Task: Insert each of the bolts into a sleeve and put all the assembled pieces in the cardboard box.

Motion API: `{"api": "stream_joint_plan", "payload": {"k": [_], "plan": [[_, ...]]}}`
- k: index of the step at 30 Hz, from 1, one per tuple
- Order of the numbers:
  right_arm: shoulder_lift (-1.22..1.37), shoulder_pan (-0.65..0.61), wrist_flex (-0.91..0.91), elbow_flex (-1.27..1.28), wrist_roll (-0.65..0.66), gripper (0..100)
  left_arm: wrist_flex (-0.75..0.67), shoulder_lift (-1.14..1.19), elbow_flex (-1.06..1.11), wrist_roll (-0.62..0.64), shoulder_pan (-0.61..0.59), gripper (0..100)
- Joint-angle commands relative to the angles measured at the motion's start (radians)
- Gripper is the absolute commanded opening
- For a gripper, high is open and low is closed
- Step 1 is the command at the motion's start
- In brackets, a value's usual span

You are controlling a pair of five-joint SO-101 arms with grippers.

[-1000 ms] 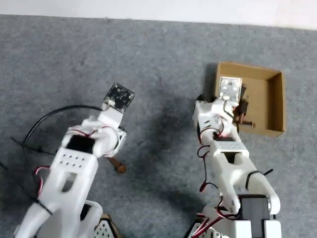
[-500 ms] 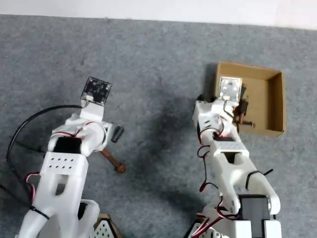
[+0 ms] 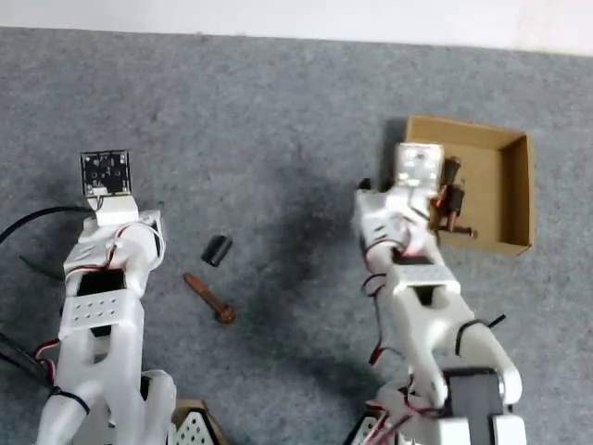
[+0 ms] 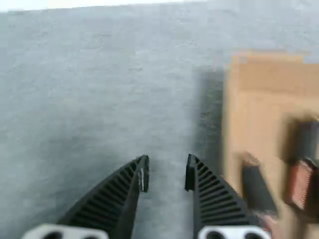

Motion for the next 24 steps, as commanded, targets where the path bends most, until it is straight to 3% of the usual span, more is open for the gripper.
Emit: {"api": "stream_joint_plan", "payload": {"k": [1, 8, 13, 18, 24], "plan": [[-0.160, -0.173, 0.145, 0.024, 0.183, 11.5, -0.020, -0.001, -0.002, 0.009, -0.012, 19], [-0.377, -0.476, 0.532, -0.012, 0.250, 11.5, -0.021, -0.001, -0.001, 0.014, -0.045, 19], [-0.306, -0.659, 0.705, -0.157, 0.252, 11.5, -0.021, 0.001, -0.004, 0.014, -0.056, 19], [-0.093, -0.740, 0.757, -0.334, 0.250, 11.5, -0.023, 0.004, -0.007, 0.109, -0.122, 20], [0.191, -0.759, 0.809, -0.538, 0.244, 11.5, -0.035, 0.004, -0.007, 0.109, -0.128, 20]]}}
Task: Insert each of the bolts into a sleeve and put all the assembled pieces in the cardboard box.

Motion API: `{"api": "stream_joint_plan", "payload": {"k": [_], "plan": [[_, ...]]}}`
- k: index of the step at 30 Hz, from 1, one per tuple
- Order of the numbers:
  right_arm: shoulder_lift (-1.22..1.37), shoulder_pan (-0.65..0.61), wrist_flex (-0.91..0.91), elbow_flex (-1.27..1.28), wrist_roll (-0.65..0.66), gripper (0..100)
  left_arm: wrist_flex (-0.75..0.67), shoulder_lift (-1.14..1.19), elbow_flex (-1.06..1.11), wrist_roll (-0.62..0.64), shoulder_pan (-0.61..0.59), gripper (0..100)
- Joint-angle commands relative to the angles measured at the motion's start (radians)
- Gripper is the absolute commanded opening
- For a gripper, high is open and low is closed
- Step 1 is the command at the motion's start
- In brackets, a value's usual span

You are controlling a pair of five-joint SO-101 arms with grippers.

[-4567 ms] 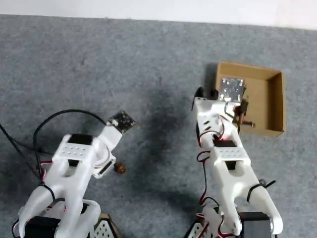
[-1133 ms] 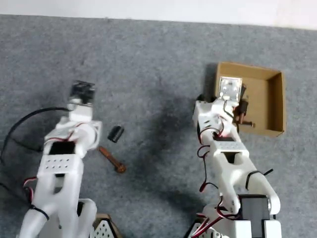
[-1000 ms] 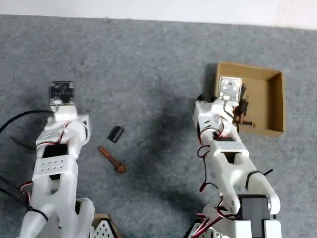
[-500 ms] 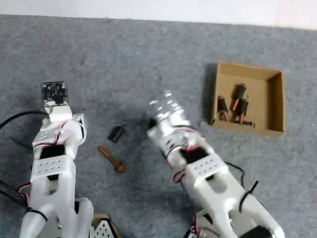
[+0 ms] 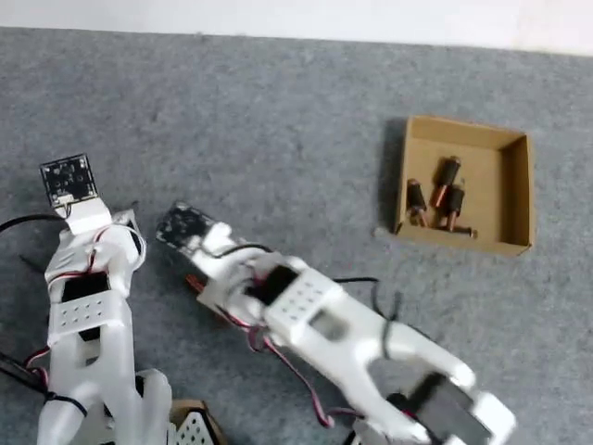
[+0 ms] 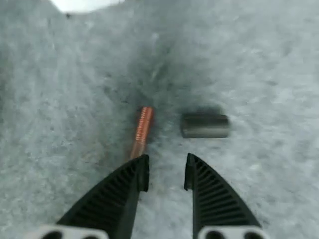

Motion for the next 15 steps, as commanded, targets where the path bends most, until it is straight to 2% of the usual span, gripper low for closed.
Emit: {"api": "stream_joint_plan", "payload": {"k": [1, 4, 12, 15], "plan": [[0.116, 0.012, 0.030, -0.159, 0.002, 11.5, -0.021, 0.002, -0.013, 0.012, -0.013, 20], [0.179, 0.050, 0.036, -0.248, -0.095, 11.5, -0.021, 0.002, -0.013, 0.012, -0.013, 20], [0.249, 0.104, 0.036, -0.453, -0.686, 11.5, -0.021, -0.002, -0.013, 0.014, -0.015, 20], [0.277, 0.104, 0.039, -0.472, -0.842, 11.6, -0.020, -0.002, -0.013, 0.014, -0.015, 20]]}}
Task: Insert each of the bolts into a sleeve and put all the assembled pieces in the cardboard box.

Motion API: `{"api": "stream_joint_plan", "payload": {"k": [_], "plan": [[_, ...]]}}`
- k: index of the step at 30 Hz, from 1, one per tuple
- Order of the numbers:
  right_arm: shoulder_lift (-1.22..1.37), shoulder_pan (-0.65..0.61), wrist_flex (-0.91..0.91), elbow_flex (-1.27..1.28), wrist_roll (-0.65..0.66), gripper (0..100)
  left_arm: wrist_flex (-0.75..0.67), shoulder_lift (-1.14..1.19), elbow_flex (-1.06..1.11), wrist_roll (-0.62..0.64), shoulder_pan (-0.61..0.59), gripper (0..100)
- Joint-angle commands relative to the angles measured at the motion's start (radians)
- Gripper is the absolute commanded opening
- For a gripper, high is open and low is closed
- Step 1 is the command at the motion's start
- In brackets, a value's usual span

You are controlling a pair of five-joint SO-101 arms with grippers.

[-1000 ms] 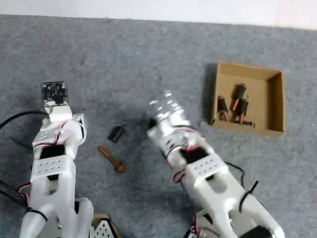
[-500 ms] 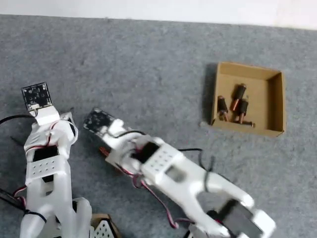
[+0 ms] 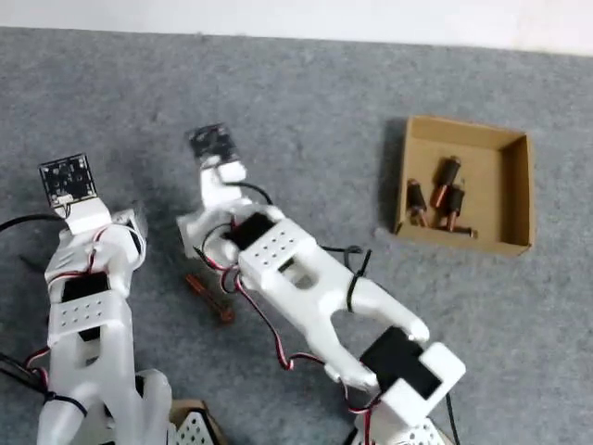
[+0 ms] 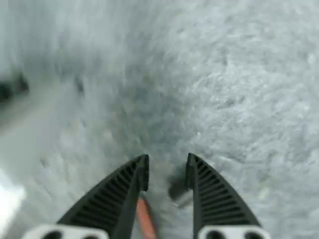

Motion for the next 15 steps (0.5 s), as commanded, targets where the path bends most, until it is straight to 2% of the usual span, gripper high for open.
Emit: {"api": "stream_joint_plan", "payload": {"k": [1, 15], "plan": [[0.010, 0.013, 0.010, -0.064, -0.166, 11.6, -0.015, -0.002, -0.013, 0.011, -0.015, 20], [0.153, 0.010, 0.027, -0.070, -0.169, 11.6, -0.015, -0.002, -0.013, 0.011, -0.015, 20]]}}
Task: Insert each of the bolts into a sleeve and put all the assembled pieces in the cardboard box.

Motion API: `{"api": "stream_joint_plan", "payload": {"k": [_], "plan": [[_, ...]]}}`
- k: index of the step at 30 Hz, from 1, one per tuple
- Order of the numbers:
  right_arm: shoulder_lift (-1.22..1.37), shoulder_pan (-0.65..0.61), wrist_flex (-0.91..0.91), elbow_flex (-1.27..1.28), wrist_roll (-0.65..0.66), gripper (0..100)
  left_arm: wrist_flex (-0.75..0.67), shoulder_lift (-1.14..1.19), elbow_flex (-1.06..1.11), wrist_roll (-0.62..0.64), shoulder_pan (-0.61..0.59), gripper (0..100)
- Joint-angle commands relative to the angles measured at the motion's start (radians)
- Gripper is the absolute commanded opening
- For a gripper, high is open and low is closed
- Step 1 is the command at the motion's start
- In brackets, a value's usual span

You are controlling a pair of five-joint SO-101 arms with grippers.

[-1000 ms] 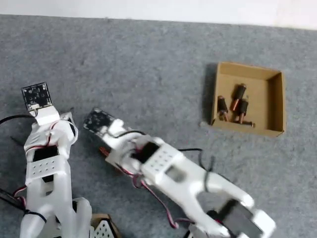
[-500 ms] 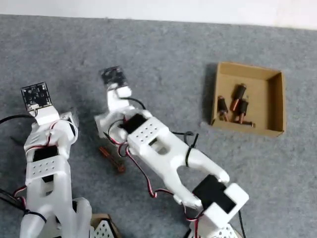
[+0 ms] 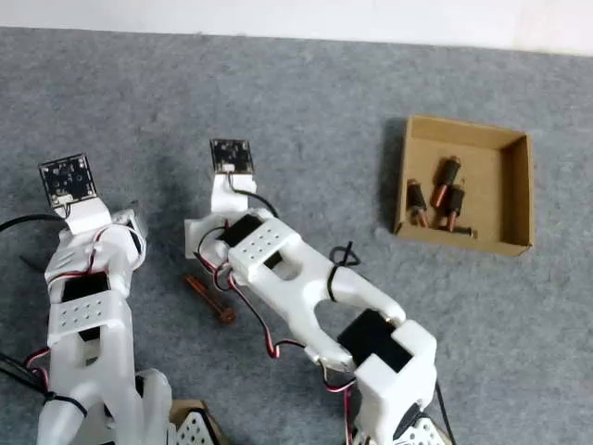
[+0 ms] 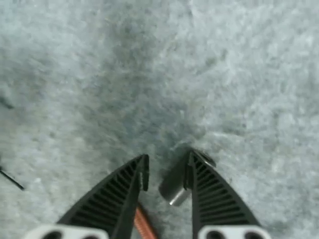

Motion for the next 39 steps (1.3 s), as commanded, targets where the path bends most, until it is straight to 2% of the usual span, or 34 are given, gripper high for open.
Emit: {"api": "stream_joint_plan", "payload": {"k": [1, 18, 39], "plan": [[-0.007, 0.005, 0.047, -0.044, -0.011, 11.6, -0.015, -0.002, -0.013, 0.011, -0.015, 20], [-0.008, -0.001, 0.154, -0.045, -0.011, 11.4, -0.017, 0.001, -0.013, 0.008, -0.010, 20], [0.001, -0.001, 0.157, -0.035, -0.011, 11.3, -0.017, 0.002, -0.013, 0.008, -0.008, 20]]}}
